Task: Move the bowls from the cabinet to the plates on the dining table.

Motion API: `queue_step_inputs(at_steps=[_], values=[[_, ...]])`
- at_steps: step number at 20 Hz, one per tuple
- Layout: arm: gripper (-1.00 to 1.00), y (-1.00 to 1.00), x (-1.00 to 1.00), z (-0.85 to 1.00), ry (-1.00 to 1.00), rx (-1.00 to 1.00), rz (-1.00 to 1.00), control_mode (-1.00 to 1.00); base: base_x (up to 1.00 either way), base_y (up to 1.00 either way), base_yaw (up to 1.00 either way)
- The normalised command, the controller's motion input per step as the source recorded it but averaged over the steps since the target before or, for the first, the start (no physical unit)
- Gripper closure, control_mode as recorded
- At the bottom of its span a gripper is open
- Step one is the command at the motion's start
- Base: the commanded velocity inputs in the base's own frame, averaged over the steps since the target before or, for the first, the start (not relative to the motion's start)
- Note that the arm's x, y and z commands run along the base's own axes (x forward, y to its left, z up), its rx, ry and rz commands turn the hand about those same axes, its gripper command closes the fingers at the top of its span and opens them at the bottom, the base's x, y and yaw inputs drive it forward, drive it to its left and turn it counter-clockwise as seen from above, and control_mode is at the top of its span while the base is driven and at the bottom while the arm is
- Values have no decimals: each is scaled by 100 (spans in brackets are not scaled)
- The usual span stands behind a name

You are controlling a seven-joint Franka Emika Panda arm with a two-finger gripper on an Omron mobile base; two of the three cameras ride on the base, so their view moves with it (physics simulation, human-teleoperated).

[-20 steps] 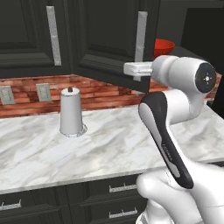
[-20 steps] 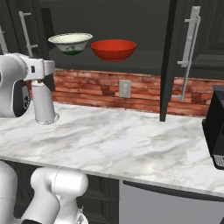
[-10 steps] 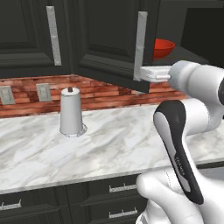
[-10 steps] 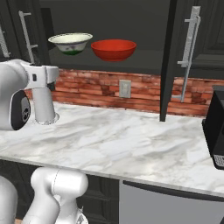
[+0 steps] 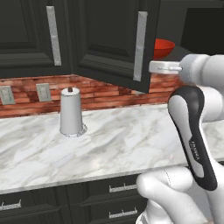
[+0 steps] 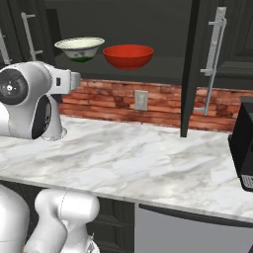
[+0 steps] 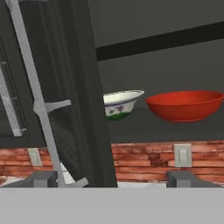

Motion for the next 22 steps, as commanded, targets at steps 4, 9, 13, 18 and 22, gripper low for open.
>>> queue_step_inputs(at_steps=[4,9,13,18,22], values=[[-100,-18,15,15,6,4,9,-100,0,0,0],[-100,-19,7,10,5,6,10,-100,0,0,0],[-100,-30,21,1,1,4,7,-100,0,0,0],[-100,-32,24,0,-2,3,6,-100,0,0,0],[-100,-20,35,-5,-1,4,1,-100,0,0,0]])
